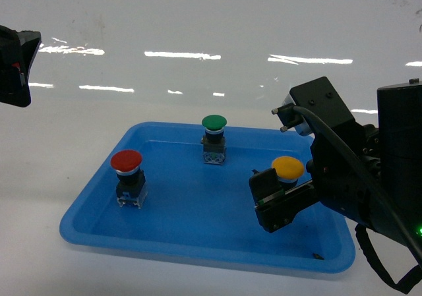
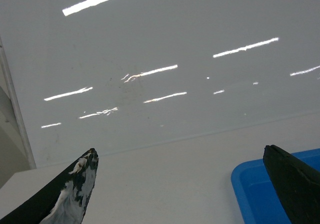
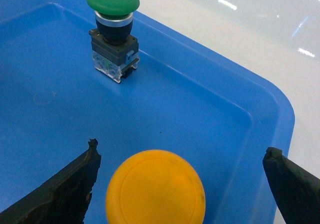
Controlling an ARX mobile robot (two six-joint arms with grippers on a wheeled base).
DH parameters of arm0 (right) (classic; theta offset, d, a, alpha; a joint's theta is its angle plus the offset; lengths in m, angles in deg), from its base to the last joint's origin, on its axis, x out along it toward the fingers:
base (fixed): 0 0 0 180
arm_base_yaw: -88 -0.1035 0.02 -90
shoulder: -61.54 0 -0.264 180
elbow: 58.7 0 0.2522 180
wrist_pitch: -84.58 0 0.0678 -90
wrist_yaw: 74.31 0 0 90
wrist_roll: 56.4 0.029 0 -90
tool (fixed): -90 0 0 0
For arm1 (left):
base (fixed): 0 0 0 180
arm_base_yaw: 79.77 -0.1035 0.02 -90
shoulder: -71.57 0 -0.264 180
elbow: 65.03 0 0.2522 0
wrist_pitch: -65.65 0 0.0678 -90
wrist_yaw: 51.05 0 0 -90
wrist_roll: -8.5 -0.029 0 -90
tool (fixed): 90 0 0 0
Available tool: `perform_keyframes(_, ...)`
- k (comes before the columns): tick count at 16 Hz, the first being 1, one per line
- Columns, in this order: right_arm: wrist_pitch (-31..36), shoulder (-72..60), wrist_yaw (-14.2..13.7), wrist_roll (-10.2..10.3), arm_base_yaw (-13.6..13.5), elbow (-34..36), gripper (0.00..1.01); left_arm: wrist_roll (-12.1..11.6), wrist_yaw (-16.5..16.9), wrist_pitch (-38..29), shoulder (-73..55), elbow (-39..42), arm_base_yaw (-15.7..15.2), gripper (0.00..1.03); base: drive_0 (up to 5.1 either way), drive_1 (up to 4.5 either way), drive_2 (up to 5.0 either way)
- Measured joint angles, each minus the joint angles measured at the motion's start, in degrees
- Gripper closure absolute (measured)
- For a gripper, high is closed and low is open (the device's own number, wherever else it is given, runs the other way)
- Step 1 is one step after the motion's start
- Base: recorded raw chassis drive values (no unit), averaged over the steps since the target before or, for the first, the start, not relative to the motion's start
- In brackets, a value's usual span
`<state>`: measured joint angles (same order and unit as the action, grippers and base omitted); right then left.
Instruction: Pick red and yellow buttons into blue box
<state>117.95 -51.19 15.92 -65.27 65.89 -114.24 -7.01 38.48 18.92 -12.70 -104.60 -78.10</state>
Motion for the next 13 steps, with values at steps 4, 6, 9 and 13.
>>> perform_keyframes(4,-0.46,-1.16,0.31,-0.02,0.0,-1.01,0.03,0.02,0.0,0.0,0.0,0.02,0.0,0.05,0.0,0.0,0.0)
perform_keyframes(6,-0.44,-1.55,0.48,0.0,0.0,-1.4,0.03,0.0,0.0,0.0,0.0,0.02,0.0,0.05,0.0,0.0,0.0)
perform_keyframes(9,0.33,-1.68,0.9,-0.26,-0.07,-1.42,0.03,0.0,0.0,0.0,0.0,0.0,0.0,0.05,0.0,0.0,0.0)
perform_keyframes(13,0.24,-1.68,0.87,-0.46,-0.07,-1.42,0.68,0.0,0.0,0.0,0.0,0.0,0.0,0.05,0.0,0.0,0.0)
